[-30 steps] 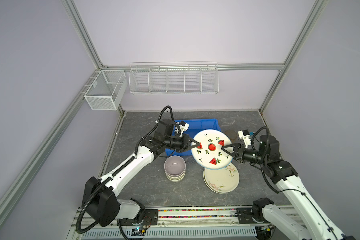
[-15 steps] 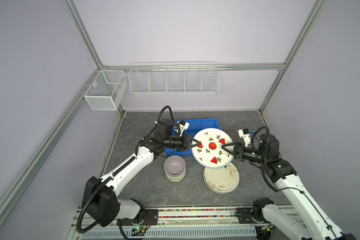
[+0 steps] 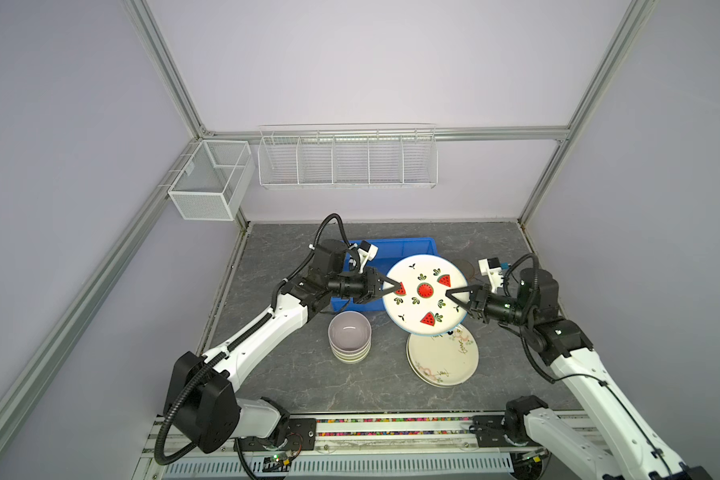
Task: Place the mixed dishes into the plastic bin
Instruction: 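Carry the watermelon plate with both grippers over the blue bin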
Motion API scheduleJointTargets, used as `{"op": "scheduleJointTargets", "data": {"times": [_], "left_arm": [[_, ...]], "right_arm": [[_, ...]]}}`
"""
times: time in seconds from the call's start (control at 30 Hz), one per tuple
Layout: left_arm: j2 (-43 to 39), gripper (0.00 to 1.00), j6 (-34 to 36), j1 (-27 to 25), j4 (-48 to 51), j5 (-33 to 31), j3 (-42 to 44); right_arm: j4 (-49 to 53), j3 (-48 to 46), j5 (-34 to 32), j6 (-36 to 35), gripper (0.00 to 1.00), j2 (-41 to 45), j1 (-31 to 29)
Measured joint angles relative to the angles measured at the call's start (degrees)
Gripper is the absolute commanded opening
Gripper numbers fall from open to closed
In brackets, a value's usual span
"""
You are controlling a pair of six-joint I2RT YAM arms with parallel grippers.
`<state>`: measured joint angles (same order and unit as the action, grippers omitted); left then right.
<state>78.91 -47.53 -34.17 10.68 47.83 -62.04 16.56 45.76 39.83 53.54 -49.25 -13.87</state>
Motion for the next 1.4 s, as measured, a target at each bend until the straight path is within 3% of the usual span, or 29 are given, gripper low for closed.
{"op": "scheduleJointTargets", "data": {"times": [0.03, 0.27, 0.47, 0.6, 0.9, 1.2, 1.4], "left_arm": [[0.0, 0.00, -0.1, 0.0, -0.3, 0.2, 0.0], [0.3, 0.29, 0.0, -0.2, 0.5, -0.7, -0.1], [0.6, 0.71, 0.9, 1.8, 3.4, -1.9, -0.7], [0.6, 0.88, 3.1, 5.7, 6.8, -2.0, -3.0], [0.6, 0.92, 13.2, 14.6, 20.5, -7.3, -13.4], [0.8, 0.93, 19.0, 20.3, 26.4, -12.1, -13.9], [0.9, 0.93, 21.1, 20.7, 27.8, -15.1, -14.0]], "right_arm": [[0.0, 0.0, 0.1, 0.1, 0.06, 0.1, 0.0], [1.8, 1.3, -1.3, -2.1, 0.06, -0.3, -0.5], [5.5, 4.9, -4.1, -4.5, 0.06, -4.2, -0.6], [6.0, 9.0, -5.5, -5.2, 0.06, -9.0, -0.9], [7.2, 24.9, -8.5, -7.1, 0.06, -26.5, -3.8], [5.8, 39.9, -10.3, -7.5, 0.06, -48.6, -6.8], [3.2, 42.3, -10.3, -7.1, 0.06, -58.0, -7.9]]}}
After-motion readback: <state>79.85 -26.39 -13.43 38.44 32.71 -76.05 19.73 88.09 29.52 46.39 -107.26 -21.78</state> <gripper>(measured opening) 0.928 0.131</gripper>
